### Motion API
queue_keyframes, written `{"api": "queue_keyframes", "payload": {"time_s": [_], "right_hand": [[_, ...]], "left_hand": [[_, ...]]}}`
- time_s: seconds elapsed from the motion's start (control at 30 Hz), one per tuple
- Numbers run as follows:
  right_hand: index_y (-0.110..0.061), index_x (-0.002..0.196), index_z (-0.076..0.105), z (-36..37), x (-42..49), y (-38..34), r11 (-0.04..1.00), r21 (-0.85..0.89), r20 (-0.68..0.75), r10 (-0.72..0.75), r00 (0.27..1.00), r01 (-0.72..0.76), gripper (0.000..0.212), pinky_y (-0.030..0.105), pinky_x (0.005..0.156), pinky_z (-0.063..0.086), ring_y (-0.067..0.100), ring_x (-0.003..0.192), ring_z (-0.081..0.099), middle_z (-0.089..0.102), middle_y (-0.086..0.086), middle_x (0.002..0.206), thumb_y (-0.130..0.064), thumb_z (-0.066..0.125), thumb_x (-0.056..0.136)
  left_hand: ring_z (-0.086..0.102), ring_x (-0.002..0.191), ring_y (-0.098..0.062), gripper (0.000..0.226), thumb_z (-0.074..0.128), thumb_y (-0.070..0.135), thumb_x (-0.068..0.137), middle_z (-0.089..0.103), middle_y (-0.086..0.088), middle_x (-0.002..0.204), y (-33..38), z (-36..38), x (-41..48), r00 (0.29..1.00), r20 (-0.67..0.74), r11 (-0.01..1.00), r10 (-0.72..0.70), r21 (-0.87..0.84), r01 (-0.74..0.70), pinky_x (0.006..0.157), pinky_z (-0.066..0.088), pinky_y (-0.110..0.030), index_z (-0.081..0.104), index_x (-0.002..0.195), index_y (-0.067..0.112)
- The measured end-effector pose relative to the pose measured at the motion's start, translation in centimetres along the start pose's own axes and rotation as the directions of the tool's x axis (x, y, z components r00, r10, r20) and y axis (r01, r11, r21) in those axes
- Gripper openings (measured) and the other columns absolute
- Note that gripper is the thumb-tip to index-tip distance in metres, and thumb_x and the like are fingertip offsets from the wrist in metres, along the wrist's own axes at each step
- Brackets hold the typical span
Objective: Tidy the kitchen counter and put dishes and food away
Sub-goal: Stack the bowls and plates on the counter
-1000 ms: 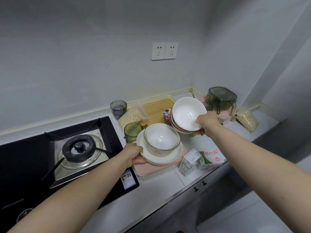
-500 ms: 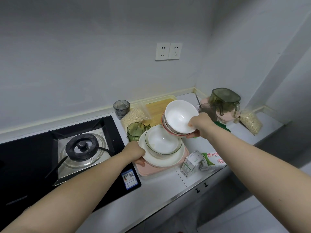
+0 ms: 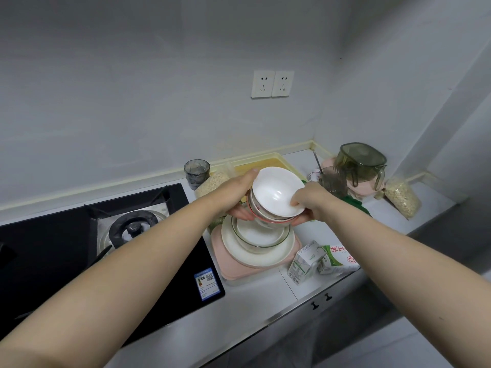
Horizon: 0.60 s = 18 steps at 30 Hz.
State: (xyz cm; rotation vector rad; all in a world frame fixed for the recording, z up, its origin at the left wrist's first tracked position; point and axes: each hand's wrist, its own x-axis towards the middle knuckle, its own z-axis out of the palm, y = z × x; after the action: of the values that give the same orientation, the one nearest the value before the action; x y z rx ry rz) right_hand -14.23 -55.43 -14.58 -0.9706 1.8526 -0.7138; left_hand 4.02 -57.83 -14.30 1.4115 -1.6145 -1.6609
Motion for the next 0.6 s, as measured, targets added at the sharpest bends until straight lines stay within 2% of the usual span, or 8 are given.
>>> {"api": "queue_keyframes", "payload": {"time_s": [0.03,0.1,0.17,0.3,0.4,0.5,0.57,0.6], "right_hand": [[0.005,0.13,0.035,0.1,0.0,-0.1,1.0,0.005,0.005,-0.006,1.0,0.006,0.043,0.047,0.045,0.053,0.038,0.062,0.059,0.049,0.018,0.095,0.009,0.042,0.088],[0.005,0.131,0.035,0.1,0.1,-0.2,1.0,0.0,0.01,-0.009,1.0,0.009,0.044,0.051,0.053,0.057,0.038,0.062,0.059,0.049,0.018,0.096,0.009,0.042,0.088],[0.004,0.13,0.035,0.2,0.2,-0.3,1.0,-0.016,0.018,-0.009,1.0,0.009,0.043,0.052,0.06,0.057,0.039,0.063,0.06,0.049,0.018,0.093,0.009,0.041,0.088],[0.002,0.119,0.04,0.9,0.4,-0.3,0.997,-0.074,0.04,-0.017,0.999,0.02,0.031,0.054,0.06,0.057,0.046,0.073,0.065,0.052,0.019,0.082,0.007,0.037,0.088],[-0.002,0.109,0.042,1.3,0.7,-0.1,0.992,-0.123,0.038,-0.038,0.999,0.042,0.023,0.046,0.056,0.055,0.041,0.064,0.065,0.056,0.018,0.077,0.005,0.037,0.087],[0.005,0.11,0.051,1.5,1.3,0.2,0.974,-0.221,0.04,-0.049,0.998,0.057,0.027,0.044,0.062,0.056,0.039,0.071,0.064,0.063,0.024,0.084,0.003,0.042,0.084],[0.005,0.107,0.051,1.6,1.6,0.4,0.956,-0.289,0.04,-0.044,0.998,0.053,0.025,0.038,0.055,0.054,0.035,0.067,0.063,0.064,0.026,0.087,0.001,0.043,0.083],[0.005,0.104,0.05,1.7,1.7,0.4,0.948,-0.312,0.041,-0.043,0.998,0.054,0.022,0.033,0.048,0.051,0.032,0.06,0.061,0.063,0.025,0.081,0.001,0.043,0.083]], "left_hand": [[0.07,0.072,-0.035,0.047,0.034,0.061,0.093,0.062,-0.004,0.097,0.2,0.2,0.0,0.999,0.045,0.999,-0.029,0.032,0.028,0.072,0.06,-0.038,0.044,0.121,0.025],[0.071,0.075,-0.035,0.046,0.038,0.059,0.093,0.059,-0.006,0.108,0.0,0.1,0.6,0.992,0.094,0.996,-0.084,0.026,0.082,0.072,0.06,-0.036,0.04,0.122,0.024],[0.07,0.078,-0.039,0.043,0.042,0.046,0.095,0.054,-0.01,0.117,-0.2,0.1,1.0,0.989,0.088,0.991,-0.119,-0.045,0.123,0.074,0.059,-0.037,0.039,0.126,0.017],[0.065,0.087,-0.051,0.033,0.03,0.025,0.095,0.06,-0.025,0.094,-0.5,0.4,1.5,0.988,-0.006,0.988,-0.152,0.015,0.152,0.084,0.056,-0.044,0.034,0.122,0.005],[0.065,0.085,-0.052,0.03,0.026,0.02,0.094,0.058,-0.031,0.103,-0.4,0.7,1.6,0.988,-0.064,0.984,-0.139,0.104,0.145,0.086,0.054,-0.051,0.034,0.119,0.004],[0.066,0.079,-0.051,0.032,0.027,0.017,0.093,0.052,-0.027,0.103,-0.6,0.7,2.0,0.987,-0.1,0.981,-0.123,0.139,0.136,0.082,0.055,-0.054,0.033,0.121,0.003],[0.067,0.077,-0.049,0.033,0.027,0.016,0.093,0.053,-0.026,0.101,-0.8,0.8,2.1,0.985,-0.109,0.978,-0.132,0.148,0.148,0.081,0.055,-0.053,0.035,0.122,0.001],[0.067,0.073,-0.047,0.031,0.027,0.015,0.093,0.053,-0.023,0.096,-0.8,0.9,2.0,0.984,-0.114,0.976,-0.133,0.16,0.151,0.079,0.056,-0.051,0.036,0.121,0.002]]}}
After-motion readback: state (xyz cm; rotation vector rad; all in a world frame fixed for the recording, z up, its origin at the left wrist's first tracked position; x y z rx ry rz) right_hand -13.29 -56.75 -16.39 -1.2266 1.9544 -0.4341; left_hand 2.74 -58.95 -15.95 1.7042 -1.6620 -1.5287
